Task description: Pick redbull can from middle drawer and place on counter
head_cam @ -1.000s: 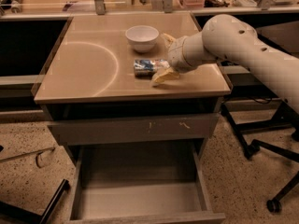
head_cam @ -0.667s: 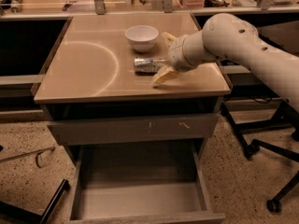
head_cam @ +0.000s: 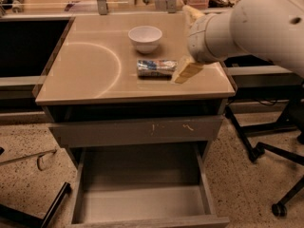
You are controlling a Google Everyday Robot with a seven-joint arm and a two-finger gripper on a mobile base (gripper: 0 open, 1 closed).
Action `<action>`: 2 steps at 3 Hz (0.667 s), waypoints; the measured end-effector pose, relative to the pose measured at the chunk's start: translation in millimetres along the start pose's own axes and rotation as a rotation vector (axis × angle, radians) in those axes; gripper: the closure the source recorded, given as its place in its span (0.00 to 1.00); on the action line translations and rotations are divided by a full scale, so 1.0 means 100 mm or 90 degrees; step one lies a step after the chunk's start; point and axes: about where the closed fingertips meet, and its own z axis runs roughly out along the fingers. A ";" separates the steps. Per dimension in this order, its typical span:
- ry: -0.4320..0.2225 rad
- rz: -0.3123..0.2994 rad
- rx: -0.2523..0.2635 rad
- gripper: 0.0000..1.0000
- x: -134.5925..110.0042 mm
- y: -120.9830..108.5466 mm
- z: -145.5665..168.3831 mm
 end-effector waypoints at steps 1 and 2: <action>0.070 -0.028 0.078 0.00 -0.16 -0.04 -0.82; 0.114 -0.059 0.168 0.00 -0.50 -0.21 -1.69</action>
Offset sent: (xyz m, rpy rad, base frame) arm -0.2029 -0.0490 0.2160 -0.1771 -0.4034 -0.2947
